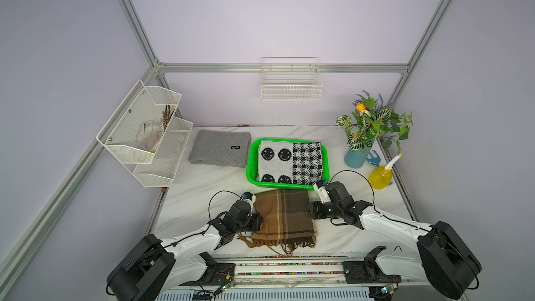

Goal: Put the folded scarf in the basket
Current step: Move the scarf to the center of the board, then pick up the scarf at the center of the board.

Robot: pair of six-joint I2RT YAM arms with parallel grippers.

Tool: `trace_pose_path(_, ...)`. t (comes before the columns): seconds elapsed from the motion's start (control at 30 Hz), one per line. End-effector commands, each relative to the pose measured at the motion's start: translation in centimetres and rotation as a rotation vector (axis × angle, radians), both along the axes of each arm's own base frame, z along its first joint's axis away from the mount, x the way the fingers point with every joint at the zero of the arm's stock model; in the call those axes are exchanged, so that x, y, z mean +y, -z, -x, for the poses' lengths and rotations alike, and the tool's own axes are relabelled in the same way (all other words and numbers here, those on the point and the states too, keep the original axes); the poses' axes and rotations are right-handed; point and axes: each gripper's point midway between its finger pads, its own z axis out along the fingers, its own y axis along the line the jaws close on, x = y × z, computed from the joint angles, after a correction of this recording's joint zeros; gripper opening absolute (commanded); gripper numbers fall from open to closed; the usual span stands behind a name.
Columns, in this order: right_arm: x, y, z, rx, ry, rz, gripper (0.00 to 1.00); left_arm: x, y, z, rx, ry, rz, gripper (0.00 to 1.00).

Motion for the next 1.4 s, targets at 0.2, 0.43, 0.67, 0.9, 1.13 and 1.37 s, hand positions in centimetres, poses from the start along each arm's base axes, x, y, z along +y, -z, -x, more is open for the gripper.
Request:
trace_pose_path(0.2,1.1,1.5,0.9,0.05,-0.023,-0.057,0.58,-0.2,-0.1,0.2,0.005,0.033,0.002,0.12)
trace_pose_path(0.43,2.3,2.0,2.2,0.084,-0.068,-0.11,0.58,-1.0,0.1,0.5,0.024,0.075,0.02,0.13)
trace_pose_path(0.67,3.7,2.0,3.3,0.104,-0.122,-0.16,0.55,-1.6,0.6,0.4,0.039,0.088,0.037,0.13)
trace_pose_path(0.9,4.1,1.5,2.9,0.09,-0.116,-0.183,0.36,-1.8,0.7,0.4,0.038,0.095,0.046,0.12)
trace_pose_path(1.13,4.5,0.6,2.4,0.057,-0.121,-0.207,0.0,-1.9,0.2,0.4,0.027,0.1,0.055,0.05)
trace_pose_path(1.37,4.2,-2.1,1.5,-0.032,-0.112,-0.196,0.0,-2.0,-2.3,0.1,-0.018,0.106,0.069,0.0)
